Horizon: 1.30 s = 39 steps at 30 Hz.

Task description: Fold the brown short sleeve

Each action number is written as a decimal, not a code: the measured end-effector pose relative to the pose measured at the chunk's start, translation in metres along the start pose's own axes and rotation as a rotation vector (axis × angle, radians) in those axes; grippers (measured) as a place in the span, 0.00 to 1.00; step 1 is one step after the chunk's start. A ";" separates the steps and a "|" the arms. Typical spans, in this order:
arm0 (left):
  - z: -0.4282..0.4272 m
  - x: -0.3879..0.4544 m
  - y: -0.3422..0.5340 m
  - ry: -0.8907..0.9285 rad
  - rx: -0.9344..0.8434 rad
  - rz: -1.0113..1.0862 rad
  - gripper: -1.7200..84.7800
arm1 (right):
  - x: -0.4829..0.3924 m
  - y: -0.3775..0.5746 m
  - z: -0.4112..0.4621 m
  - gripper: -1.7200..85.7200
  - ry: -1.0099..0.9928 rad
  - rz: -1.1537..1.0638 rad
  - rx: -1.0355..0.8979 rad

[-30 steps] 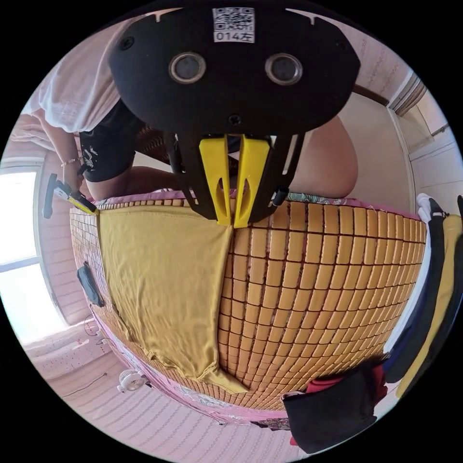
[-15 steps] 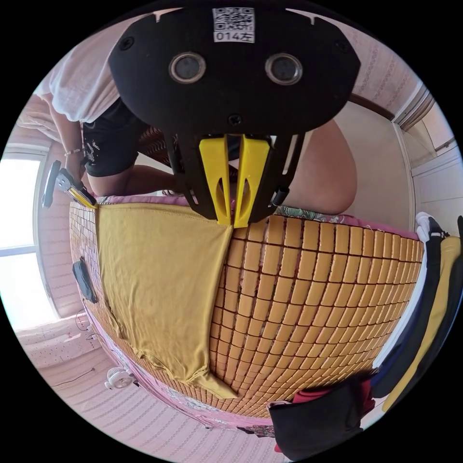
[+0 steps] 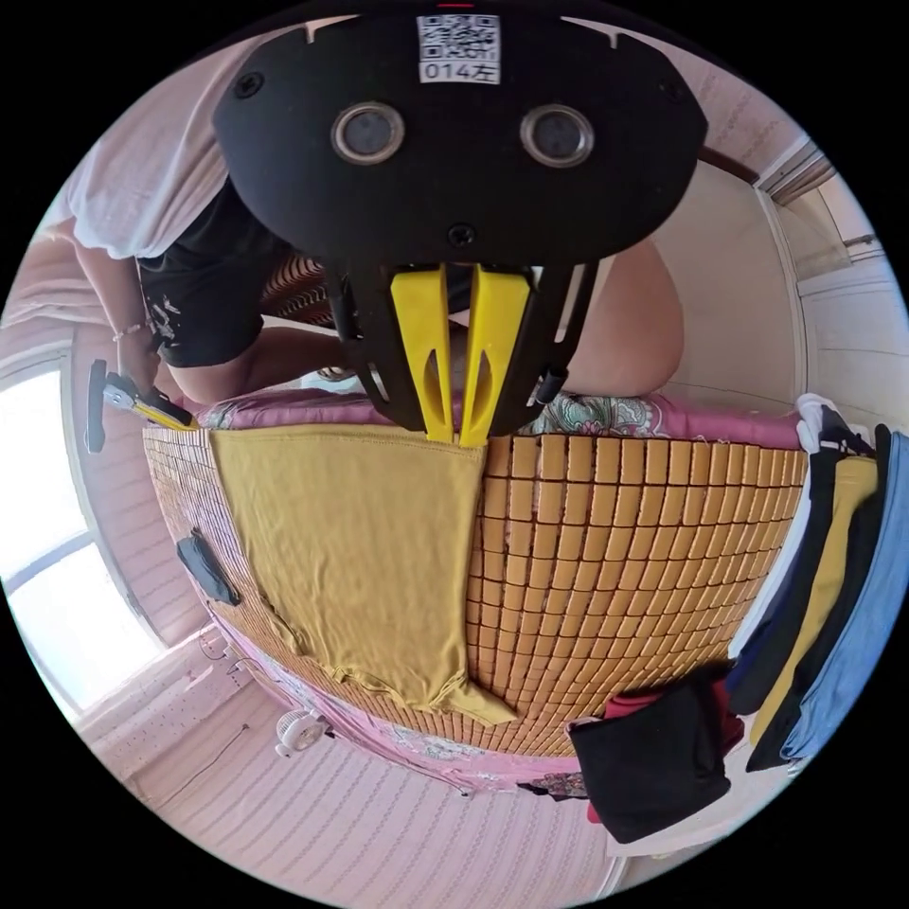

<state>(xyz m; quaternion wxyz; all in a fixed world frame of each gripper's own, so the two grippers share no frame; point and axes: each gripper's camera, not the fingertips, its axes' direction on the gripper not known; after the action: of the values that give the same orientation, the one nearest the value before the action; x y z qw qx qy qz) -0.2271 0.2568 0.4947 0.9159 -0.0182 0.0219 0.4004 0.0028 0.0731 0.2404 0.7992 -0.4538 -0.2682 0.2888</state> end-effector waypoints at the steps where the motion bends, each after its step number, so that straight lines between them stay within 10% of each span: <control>1: -0.002 0.002 0.003 -0.002 0.009 0.010 0.01 | 0.003 0.006 -0.002 0.08 -0.021 0.005 0.009; 12: -0.029 0.055 0.050 0.026 0.257 0.239 0.02 | 0.006 0.073 -0.032 0.08 -0.023 -0.055 0.190; 17: -0.026 0.083 0.044 -0.027 0.262 0.340 0.06 | -0.001 0.144 -0.077 0.02 0.138 -0.050 0.710; 29: 0.057 0.125 -0.111 0.121 0.154 0.414 0.08 | 0.087 0.003 -0.018 0.11 -0.220 -0.074 0.532; 39: 0.149 0.122 -0.240 0.119 0.001 0.326 0.02 | 0.145 -0.241 0.100 0.13 -0.093 0.055 0.343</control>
<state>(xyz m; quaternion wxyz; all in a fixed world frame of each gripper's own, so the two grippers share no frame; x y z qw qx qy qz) 0.0357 0.1909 0.6405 0.8360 -0.0376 0.0789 0.5417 0.0859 0.1308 0.5215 0.8434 -0.3040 -0.2390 0.3730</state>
